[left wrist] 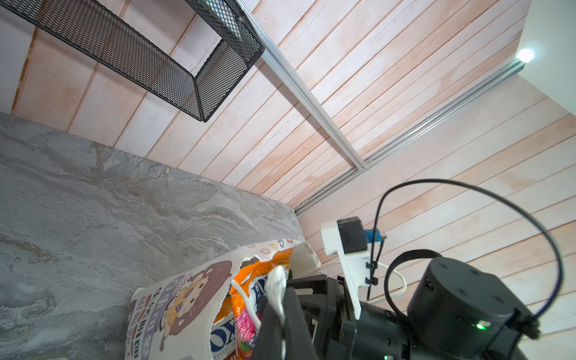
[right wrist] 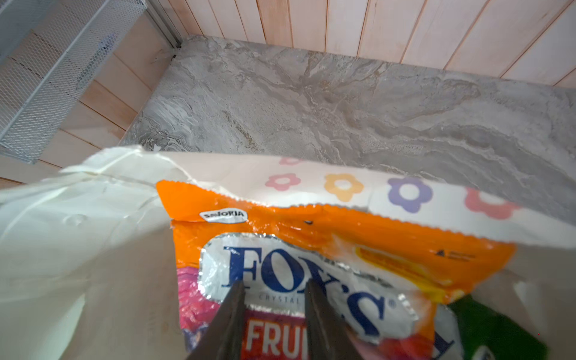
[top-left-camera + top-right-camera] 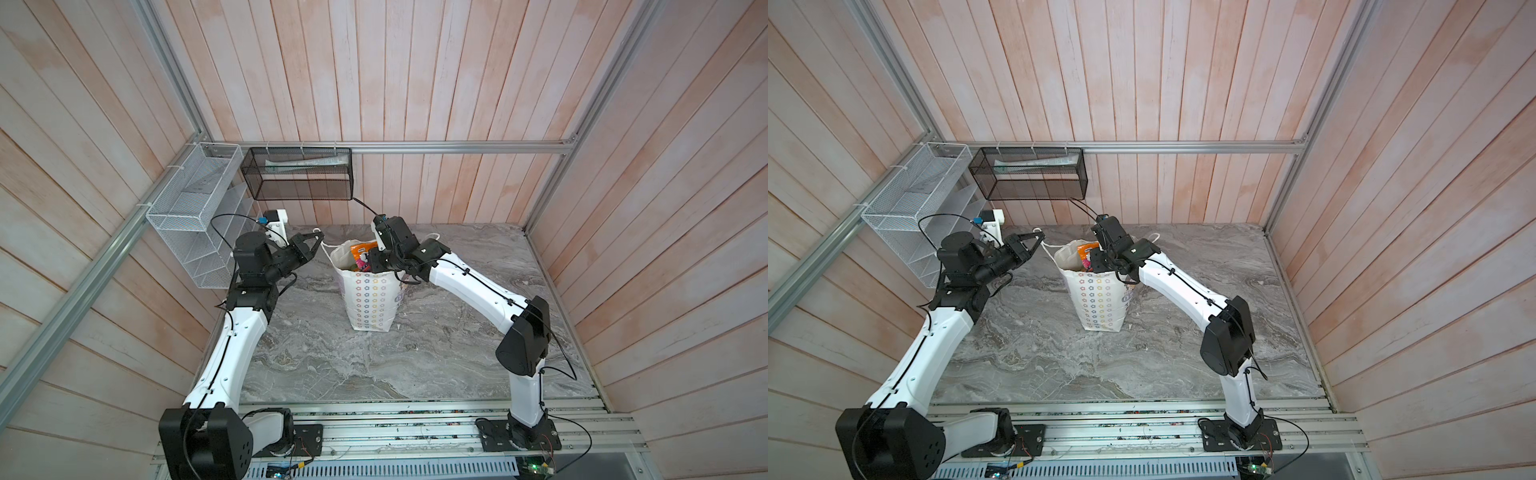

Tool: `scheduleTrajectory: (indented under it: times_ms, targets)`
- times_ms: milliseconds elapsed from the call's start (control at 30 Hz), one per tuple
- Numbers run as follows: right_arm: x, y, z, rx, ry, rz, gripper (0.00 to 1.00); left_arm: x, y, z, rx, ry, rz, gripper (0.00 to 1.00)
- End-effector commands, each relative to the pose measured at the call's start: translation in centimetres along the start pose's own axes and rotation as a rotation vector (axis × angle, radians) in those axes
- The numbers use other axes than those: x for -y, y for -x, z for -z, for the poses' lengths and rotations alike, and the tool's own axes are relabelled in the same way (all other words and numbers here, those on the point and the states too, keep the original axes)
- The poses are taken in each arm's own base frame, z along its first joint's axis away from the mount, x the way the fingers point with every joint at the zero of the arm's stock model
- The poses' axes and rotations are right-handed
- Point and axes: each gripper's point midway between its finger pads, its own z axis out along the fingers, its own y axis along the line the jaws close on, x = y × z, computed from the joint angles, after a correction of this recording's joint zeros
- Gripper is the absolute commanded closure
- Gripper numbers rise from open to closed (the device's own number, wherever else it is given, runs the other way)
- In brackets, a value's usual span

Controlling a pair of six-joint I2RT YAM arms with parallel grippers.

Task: Place the snacks into the paper bag
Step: Press the snack against the paper bag.

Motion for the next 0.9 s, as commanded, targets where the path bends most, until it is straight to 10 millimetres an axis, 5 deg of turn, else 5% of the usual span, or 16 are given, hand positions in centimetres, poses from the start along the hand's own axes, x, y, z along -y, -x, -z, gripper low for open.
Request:
scheduleTrajectory:
  times_ms: [0,233,433,667,867]
  targets:
    - [1.6,-2.6,-0.6,-0.099,0.003,-0.071,0.63,2.0,1.7,0.7,0.063,-0.065,-0.068,1.0]
    - [4.4,-2.8,-1.8,-0.113,-0.055,-0.154,0.58,2.2,1.7,0.7,0.063,-0.075,-0.071,1.0]
    - [2.5,-2.2,-2.6,-0.143,0.006,-0.137,0.55,2.3,1.8,0.8,0.068,-0.071,-0.077,1.0]
    - [-0.5,7.3,6.2,0.166,0.124,-0.052,0.51,2.0,1.8,0.8,0.068,-0.063,-0.073,1.0]
    - [-0.1,11.0,13.7,0.304,0.167,-0.022,0.34,2.5,1.9,1.0,0.072,-0.074,-0.079,1.0]
